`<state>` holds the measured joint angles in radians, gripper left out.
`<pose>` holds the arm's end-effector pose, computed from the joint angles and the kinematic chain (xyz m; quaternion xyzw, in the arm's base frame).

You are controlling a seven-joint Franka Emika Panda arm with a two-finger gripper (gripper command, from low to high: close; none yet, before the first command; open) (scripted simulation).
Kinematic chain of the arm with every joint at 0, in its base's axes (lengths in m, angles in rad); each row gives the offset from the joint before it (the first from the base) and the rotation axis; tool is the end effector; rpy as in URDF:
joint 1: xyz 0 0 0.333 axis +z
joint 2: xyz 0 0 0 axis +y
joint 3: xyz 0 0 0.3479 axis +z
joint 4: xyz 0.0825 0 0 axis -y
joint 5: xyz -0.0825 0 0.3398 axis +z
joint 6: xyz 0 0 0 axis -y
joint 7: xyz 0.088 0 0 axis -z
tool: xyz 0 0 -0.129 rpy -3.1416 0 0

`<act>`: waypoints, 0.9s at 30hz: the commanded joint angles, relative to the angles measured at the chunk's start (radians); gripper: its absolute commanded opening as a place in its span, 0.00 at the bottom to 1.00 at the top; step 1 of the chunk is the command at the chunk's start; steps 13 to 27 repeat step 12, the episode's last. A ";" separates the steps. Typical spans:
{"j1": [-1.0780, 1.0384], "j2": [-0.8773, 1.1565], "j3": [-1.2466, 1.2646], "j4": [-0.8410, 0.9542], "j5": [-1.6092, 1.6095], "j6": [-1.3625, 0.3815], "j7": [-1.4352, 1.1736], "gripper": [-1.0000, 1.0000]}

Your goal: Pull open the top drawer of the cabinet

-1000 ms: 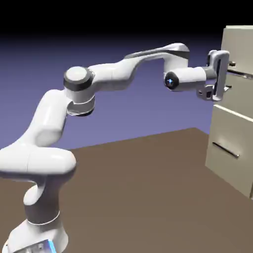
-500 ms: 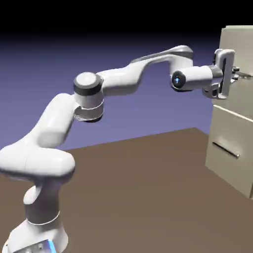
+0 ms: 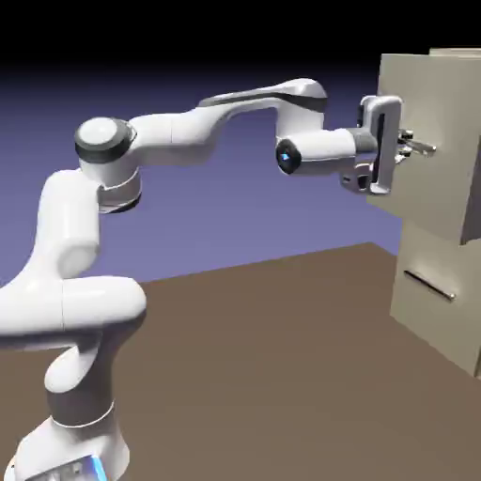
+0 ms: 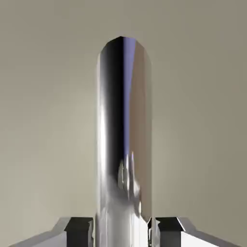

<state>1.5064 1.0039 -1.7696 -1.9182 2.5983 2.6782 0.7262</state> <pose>0.5637 0.1004 0.5658 -0.2708 0.6531 -0.2703 0.6536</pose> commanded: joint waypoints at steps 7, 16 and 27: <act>0.253 0.025 -0.160 -0.247 -0.022 -0.032 -0.024 0.00; 0.331 0.042 -0.210 -0.317 -0.038 -0.034 -0.024 1.00; 0.331 0.042 -0.210 -0.317 -0.038 -0.034 -0.024 1.00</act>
